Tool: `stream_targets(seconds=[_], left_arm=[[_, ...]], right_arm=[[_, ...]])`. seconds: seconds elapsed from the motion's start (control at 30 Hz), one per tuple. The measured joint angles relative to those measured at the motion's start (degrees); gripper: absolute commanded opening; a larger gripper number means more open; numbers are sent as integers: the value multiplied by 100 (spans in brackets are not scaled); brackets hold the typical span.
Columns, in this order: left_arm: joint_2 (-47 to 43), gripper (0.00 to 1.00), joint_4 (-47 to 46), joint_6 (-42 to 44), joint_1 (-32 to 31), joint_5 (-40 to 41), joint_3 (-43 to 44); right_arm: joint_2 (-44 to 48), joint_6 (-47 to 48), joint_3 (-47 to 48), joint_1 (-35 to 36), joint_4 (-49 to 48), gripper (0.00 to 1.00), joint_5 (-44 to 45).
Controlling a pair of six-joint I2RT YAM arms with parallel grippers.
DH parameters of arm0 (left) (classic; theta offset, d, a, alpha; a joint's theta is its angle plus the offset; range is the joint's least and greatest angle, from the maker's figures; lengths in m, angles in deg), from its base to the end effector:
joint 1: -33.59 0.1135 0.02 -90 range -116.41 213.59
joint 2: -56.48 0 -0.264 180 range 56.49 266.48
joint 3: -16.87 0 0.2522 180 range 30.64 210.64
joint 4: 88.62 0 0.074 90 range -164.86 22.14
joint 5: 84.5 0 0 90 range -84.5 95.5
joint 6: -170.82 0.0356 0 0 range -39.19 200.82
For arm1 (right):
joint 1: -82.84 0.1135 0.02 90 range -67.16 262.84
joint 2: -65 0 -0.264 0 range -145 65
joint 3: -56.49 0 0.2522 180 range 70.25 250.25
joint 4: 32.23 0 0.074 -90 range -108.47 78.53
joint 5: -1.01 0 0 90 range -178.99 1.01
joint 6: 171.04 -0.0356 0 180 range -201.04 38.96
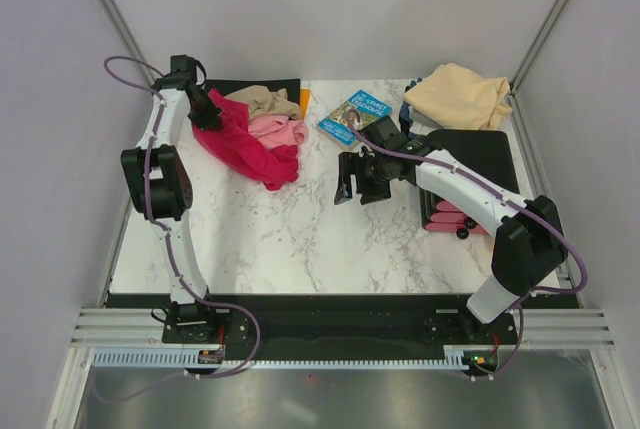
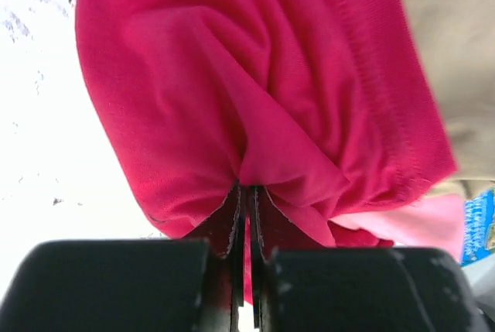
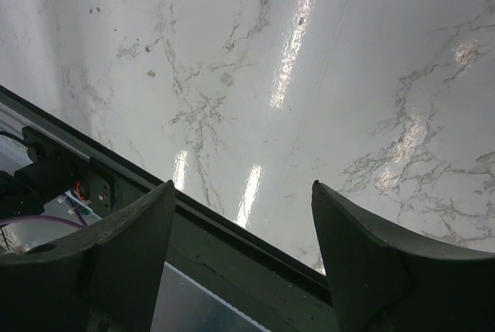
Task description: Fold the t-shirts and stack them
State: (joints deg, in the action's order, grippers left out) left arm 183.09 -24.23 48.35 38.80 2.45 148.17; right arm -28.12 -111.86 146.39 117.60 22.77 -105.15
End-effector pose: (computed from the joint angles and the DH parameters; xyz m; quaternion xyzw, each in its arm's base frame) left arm 0.4822 0.0421 0.2515 -0.3050 0.9155 -0.0865 0.2478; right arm 0.2763 0.2038 0.2710 -0.0712 0.9504 0.2604 0.1547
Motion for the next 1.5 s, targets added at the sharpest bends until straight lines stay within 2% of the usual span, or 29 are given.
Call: stream_targets(seconds=[0.13, 0.3, 0.53, 0.63, 0.77, 0.87, 1.07, 1.33, 1.5], left_arm=[[-131, 2, -55, 0, -11, 192, -404], [-935, 2, -201, 0, -9, 459, -955], [-2885, 2, -424, 107, -11, 612, -1001], [-3801, 2, -516, 114, 0, 723, -1283], [-5099, 2, -546, 33, 33, 728, -2133], [-5716, 2, -555, -155, 33, 713, -2750], [-6321, 2, -354, -518, 33, 542, -3792], [-7396, 2, 210, -793, 33, -216, -4754], [-8194, 2, 905, -772, 33, -638, -5989]], right_arm=[[-59, 7, 0, 0, 0, 79, -2], [-168, 22, 0, 0, 7, 79, 15], [-234, 87, 2, -7, 9, 79, 129], [-236, 103, 13, -74, 13, 79, 129], [-236, 118, 68, -293, 22, 79, 125], [-236, 151, 92, -446, 22, 78, 94], [-236, 142, 94, -651, 46, 78, 26], [-236, 59, 212, -643, 13, 79, -70], [-245, 44, 227, -645, -17, 79, -83]])
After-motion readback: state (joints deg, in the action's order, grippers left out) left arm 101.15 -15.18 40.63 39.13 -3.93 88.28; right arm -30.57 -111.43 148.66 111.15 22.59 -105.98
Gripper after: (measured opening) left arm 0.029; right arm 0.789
